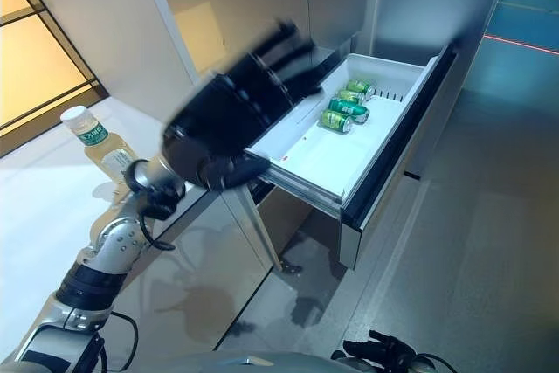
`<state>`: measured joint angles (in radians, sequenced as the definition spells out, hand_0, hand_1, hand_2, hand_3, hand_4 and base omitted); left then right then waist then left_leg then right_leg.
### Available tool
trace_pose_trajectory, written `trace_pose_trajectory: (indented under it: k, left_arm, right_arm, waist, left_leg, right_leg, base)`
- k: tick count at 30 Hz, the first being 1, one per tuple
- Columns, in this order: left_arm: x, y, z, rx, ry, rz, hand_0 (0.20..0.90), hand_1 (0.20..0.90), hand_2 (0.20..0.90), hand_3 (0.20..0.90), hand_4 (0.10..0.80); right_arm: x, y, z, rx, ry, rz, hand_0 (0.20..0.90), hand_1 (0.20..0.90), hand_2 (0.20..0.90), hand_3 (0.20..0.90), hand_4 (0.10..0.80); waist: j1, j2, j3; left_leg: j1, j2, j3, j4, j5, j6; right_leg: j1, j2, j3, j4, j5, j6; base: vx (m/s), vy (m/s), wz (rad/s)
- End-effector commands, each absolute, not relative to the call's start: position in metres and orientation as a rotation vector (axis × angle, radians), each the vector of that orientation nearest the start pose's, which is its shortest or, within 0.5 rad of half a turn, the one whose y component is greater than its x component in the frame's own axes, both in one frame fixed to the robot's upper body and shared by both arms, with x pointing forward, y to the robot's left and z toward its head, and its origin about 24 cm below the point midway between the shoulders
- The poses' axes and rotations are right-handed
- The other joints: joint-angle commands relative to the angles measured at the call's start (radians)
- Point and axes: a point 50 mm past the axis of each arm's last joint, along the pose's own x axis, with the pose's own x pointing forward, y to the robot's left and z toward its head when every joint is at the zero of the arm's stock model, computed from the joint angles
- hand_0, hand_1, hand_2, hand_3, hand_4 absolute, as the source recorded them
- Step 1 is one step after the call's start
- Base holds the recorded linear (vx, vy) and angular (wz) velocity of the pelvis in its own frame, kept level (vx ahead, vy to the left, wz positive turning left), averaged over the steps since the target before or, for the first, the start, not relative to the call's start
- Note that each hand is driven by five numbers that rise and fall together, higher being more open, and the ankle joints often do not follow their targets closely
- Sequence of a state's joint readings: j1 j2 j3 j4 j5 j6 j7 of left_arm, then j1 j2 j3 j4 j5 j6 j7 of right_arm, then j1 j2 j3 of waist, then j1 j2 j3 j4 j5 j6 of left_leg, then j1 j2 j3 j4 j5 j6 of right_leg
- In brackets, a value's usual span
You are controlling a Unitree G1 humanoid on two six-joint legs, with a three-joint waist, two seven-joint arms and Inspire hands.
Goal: Put drinks into fridge and close the fridge
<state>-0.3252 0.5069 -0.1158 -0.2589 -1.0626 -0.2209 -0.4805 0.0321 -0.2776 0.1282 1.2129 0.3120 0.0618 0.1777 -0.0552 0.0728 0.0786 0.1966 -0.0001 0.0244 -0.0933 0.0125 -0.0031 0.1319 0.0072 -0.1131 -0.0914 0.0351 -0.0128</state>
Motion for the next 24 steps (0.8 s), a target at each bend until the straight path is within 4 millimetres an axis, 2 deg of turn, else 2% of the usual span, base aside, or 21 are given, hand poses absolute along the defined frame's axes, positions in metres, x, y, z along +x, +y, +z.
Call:
trace_pose_trajectory:
  k: [1, 2, 4, 5, 10, 14, 24]
  left_arm:
    - [0.251, 0.21, 0.275, -0.299, -1.188, -0.276, 0.9, 0.9, 0.9, 0.9, 0.8]
    - [0.248, 0.22, 0.276, -0.228, -1.224, -0.124, 0.9, 0.9, 0.9, 0.9, 0.8]
    - [0.246, 0.227, 0.276, -0.177, -1.247, -0.022, 0.9, 0.9, 0.9, 0.9, 0.8]
    - [0.243, 0.234, 0.276, -0.103, -1.267, 0.097, 0.9, 0.9, 0.9, 0.9, 0.8]
    - [0.243, 0.241, 0.274, 0.056, -1.244, 0.297, 0.9, 0.9, 0.9, 0.9, 0.8]
    - [0.25, 0.241, 0.265, 0.222, -1.182, 0.409, 0.9, 0.9, 0.9, 0.9, 0.8]
    - [0.274, 0.26, 0.23, 0.276, -0.917, 0.477, 0.9, 0.9, 0.9, 0.9, 0.8]
  right_arm:
    - [0.044, -0.225, -0.17, 0.058, 1.383, -0.051, 0.9, 0.9, 0.9, 0.9, 0.8]
    - [0.042, -0.224, -0.171, 0.058, 1.388, -0.052, 0.9, 0.9, 0.9, 0.9, 0.8]
    - [0.041, -0.224, -0.171, 0.057, 1.391, -0.052, 0.9, 0.9, 0.9, 0.9, 0.8]
    - [0.04, -0.224, -0.171, 0.053, 1.395, -0.05, 0.9, 0.9, 0.9, 0.9, 0.8]
    - [0.043, -0.223, -0.171, 0.045, 1.394, -0.047, 0.9, 0.9, 0.9, 0.9, 0.8]
    - [0.048, -0.222, -0.171, 0.036, 1.386, -0.044, 0.9, 0.9, 0.9, 0.9, 0.8]
    - [0.055, -0.224, -0.17, 0.009, 1.385, -0.018, 0.9, 0.9, 0.9, 0.9, 0.8]
  waist:
    - [0.009, -0.036, -0.031]
    - [0.013, -0.04, -0.035]
    - [0.016, -0.043, -0.037]
    - [0.022, -0.047, -0.04]
    - [0.037, -0.052, -0.043]
    - [0.049, -0.052, -0.036]
    - [0.065, -0.052, -0.027]
  left_leg:
    - [-0.018, -0.036, 0.004, 0.009, -0.097, 0.036]
    - [-0.02, -0.035, 0.003, 0.011, -0.096, 0.034]
    - [-0.021, -0.034, 0.001, 0.011, -0.095, 0.033]
    - [-0.022, -0.034, -0.002, 0.012, -0.094, 0.031]
    - [-0.028, -0.03, -0.008, 0.014, -0.091, 0.029]
    - [-0.03, -0.031, -0.014, 0.015, -0.088, 0.03]
    - [-0.03, -0.031, -0.02, 0.018, -0.083, 0.024]
  right_leg:
    - [0.005, -0.006, -0.021, 0.107, -0.144, 0.051]
    - [0.005, -0.005, -0.022, 0.108, -0.146, 0.049]
    - [0.005, -0.004, -0.024, 0.11, -0.15, 0.047]
    - [0.006, -0.003, -0.026, 0.112, -0.154, 0.043]
    - [0.002, -0.002, -0.04, 0.129, -0.168, 0.036]
    - [0.002, -0.003, -0.05, 0.142, -0.175, 0.032]
    - [0.006, -0.008, -0.072, 0.158, -0.184, 0.034]
  base:
    - [0.015, -0.01, -0.04]
    - [0.013, -0.01, -0.03]
    - [0.0, 0.0, 0.0]
    - [0.0, 0.0, 0.0]
    - [0.0, -0.002, 0.06]
    - [-0.004, 0.004, 0.06]
    - [0.001, 0.006, 0.06]
